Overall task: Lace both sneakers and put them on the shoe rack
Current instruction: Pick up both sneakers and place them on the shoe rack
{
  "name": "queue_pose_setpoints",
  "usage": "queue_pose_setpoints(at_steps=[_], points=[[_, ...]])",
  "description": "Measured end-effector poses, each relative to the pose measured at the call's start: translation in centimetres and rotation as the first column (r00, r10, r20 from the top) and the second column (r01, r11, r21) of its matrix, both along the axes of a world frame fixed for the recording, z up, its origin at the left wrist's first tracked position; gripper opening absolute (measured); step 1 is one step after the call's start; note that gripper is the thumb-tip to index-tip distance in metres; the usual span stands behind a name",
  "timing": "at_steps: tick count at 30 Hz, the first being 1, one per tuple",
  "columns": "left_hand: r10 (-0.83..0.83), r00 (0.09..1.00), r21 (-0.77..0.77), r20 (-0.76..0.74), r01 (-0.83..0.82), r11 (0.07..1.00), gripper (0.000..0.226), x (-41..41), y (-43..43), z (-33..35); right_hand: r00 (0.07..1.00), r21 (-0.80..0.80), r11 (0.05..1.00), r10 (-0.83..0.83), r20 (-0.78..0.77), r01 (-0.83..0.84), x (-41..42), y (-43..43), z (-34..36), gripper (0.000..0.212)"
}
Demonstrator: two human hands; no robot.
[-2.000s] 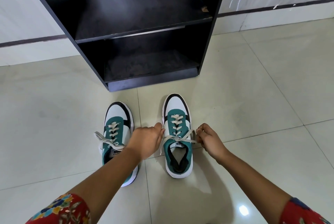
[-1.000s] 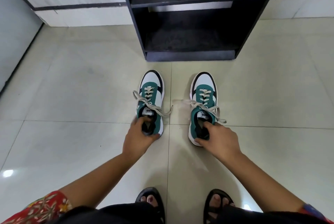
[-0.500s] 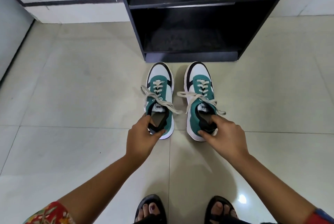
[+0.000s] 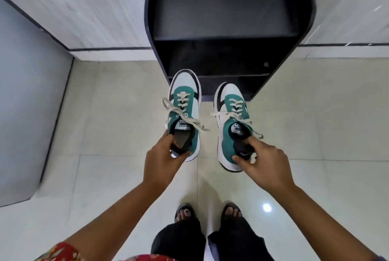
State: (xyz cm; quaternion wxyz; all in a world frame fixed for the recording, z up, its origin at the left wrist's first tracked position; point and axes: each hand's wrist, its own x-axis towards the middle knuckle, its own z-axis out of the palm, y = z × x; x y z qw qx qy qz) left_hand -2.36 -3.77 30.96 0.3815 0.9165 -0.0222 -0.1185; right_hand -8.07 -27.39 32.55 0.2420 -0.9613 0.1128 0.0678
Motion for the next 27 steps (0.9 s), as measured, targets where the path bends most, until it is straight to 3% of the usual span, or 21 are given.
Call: queue_pose_setpoints(at_steps=[4, 10, 19, 27], points=[[-0.05, 0.995, 0.012, 0.089, 0.05, 0.999, 0.035, 1.5, -0.1, 7.4, 0.998, -0.041, 0.999, 0.006, 0.068, -0.003, 1.5, 0.2, 6.8, 0.035], [-0.065, 0.986, 0.024, 0.152, 0.062, 0.998, 0.033, 7.4, -1.8, 13.0, 0.992, -0.067, 0.998, 0.006, 0.128, 0.002, 7.4, -0.1, 11.6, 0.03], [-0.106, 0.978, 0.118, 0.181, 0.085, 0.989, 0.029, 19.7, -4.3, 12.7, 0.993, -0.044, 0.999, -0.004, 0.115, 0.009, 20.9, -1.1, 11.6, 0.028], [-0.05, 0.99, 0.142, 0.135, 0.031, 0.989, 0.028, 23.6, -5.7, 11.7, 0.992, -0.032, 0.999, 0.024, 0.12, -0.02, 25.3, -0.7, 10.4, 0.026]])
